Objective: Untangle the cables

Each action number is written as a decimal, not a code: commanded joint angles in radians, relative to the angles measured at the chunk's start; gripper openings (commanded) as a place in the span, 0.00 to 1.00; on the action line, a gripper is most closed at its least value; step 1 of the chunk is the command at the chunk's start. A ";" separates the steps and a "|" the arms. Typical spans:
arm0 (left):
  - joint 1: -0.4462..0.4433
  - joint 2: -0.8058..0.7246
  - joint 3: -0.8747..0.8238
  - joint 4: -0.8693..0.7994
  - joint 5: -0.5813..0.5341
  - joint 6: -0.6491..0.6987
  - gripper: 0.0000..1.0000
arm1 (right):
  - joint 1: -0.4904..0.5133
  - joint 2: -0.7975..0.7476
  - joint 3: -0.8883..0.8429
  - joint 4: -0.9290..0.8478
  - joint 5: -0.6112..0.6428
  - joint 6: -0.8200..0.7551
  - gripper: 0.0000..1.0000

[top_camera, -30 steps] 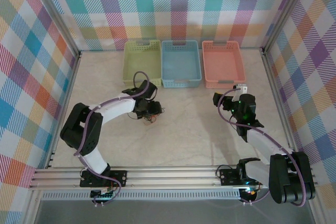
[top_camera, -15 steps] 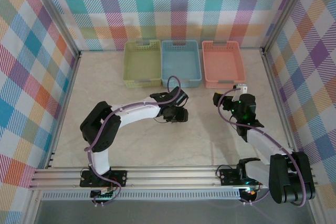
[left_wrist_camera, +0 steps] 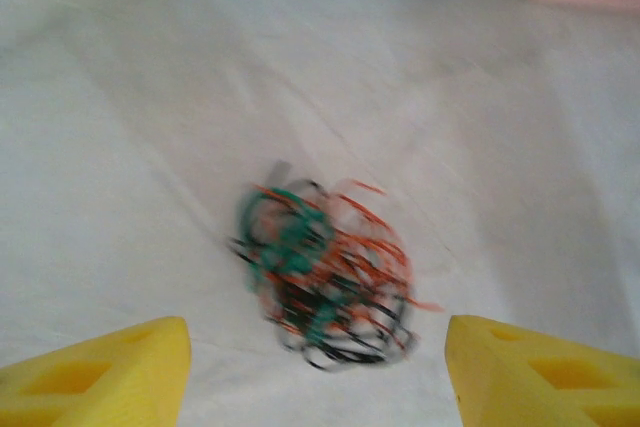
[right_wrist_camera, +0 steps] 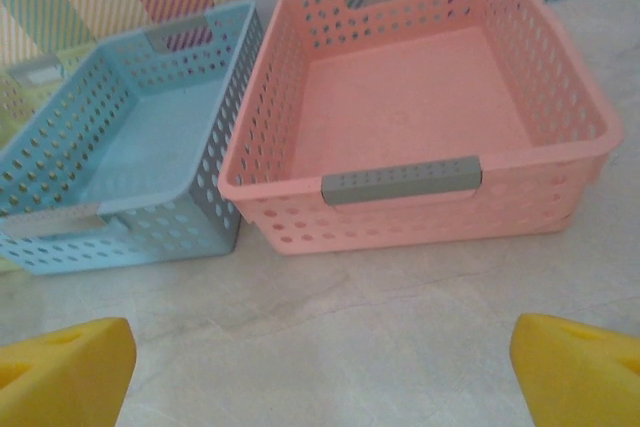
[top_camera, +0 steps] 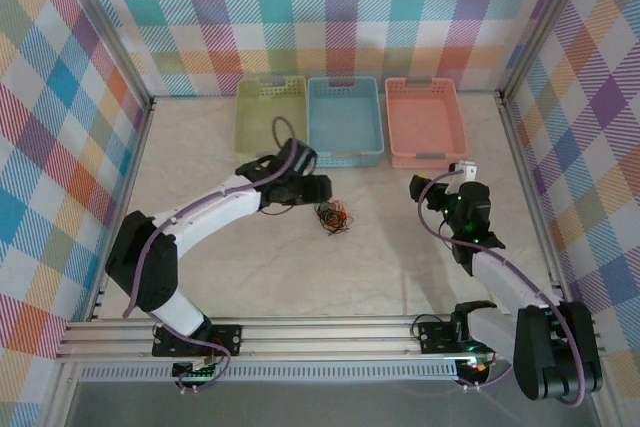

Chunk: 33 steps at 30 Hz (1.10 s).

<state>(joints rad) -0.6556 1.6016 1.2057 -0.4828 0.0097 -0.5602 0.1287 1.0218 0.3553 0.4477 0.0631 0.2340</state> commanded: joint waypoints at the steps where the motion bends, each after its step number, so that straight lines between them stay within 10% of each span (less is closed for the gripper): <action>1: 0.024 0.034 -0.044 0.051 0.058 0.029 0.68 | 0.006 -0.050 -0.002 0.016 -0.022 0.038 0.91; 12: 0.033 0.081 -0.091 0.159 0.099 0.071 0.68 | 0.184 0.145 0.305 -0.226 -0.352 -0.027 0.76; 33: 0.035 0.162 -0.143 0.283 0.339 -0.018 0.57 | 0.352 0.464 0.381 -0.242 -0.426 0.029 0.58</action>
<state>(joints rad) -0.6239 1.7348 1.0813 -0.2417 0.2665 -0.5541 0.4686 1.4776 0.7002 0.2260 -0.3351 0.2947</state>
